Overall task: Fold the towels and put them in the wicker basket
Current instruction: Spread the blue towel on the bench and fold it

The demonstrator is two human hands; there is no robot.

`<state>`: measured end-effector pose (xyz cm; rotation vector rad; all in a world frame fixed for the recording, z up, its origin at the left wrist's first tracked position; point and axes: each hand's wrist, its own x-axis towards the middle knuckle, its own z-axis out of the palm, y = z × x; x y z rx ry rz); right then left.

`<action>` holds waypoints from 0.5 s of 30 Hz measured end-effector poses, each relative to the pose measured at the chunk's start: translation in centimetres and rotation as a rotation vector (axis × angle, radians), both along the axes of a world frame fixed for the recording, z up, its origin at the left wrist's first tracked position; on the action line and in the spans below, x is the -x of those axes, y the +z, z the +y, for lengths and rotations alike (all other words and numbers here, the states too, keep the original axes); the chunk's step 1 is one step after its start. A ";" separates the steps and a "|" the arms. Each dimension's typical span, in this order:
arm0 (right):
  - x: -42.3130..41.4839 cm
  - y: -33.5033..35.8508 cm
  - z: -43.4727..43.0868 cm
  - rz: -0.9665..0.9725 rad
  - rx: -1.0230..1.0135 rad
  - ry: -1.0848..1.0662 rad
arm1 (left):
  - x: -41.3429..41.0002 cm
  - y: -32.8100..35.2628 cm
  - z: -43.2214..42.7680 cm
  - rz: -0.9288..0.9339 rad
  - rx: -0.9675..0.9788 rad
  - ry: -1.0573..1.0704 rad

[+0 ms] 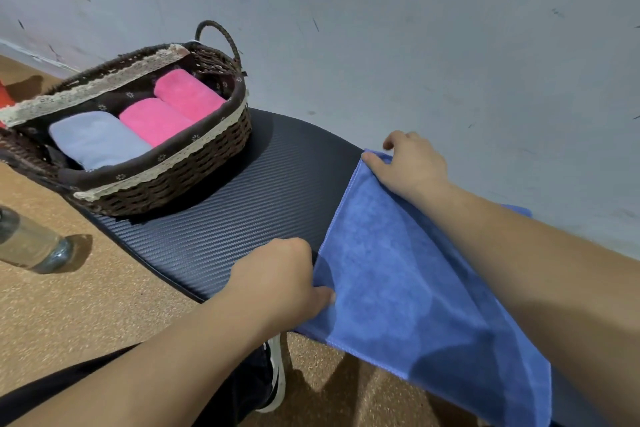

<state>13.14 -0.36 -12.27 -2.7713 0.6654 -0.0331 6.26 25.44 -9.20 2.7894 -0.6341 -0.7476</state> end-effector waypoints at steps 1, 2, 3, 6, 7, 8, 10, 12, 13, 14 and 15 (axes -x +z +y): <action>0.3 0.2 0.2 -0.027 0.085 0.032 | 0.0 -0.1 0.0 0.024 0.019 0.007; 0.7 0.5 0.4 -0.070 0.115 0.058 | -0.1 -0.1 0.0 0.052 0.041 0.018; 1.2 0.9 0.5 -0.115 0.108 0.078 | -0.2 -0.2 0.1 0.076 0.070 0.026; 4.1 1.8 -0.2 -0.143 0.046 0.098 | -0.4 -0.3 0.5 0.095 0.183 0.033; 5.5 1.9 -0.8 -0.106 0.051 0.093 | -0.4 -0.2 0.6 0.096 0.219 0.041; 7.0 1.9 -1.6 -0.052 0.070 0.089 | -0.5 0.0 0.7 0.110 0.250 0.064; 9.9 1.7 -3.1 0.099 0.107 0.080 | -1.0 0.3 1.1 0.133 0.275 0.103; 12.5 1.4 -4.1 0.236 0.090 0.065 | -1.8 0.5 1.8 0.093 0.221 0.102; 13.5 1.2 -4.4 0.279 0.077 0.062 | -2.1 0.7 2.2 0.054 0.173 0.100; 14.3 1.0 -4.4 0.300 0.071 0.066 | -2.1 0.8 2.4 -0.012 0.108 0.091; 15.1 0.7 -4.4 0.301 0.069 0.072 | -1.9 1.0 2.6 -0.110 0.032 0.065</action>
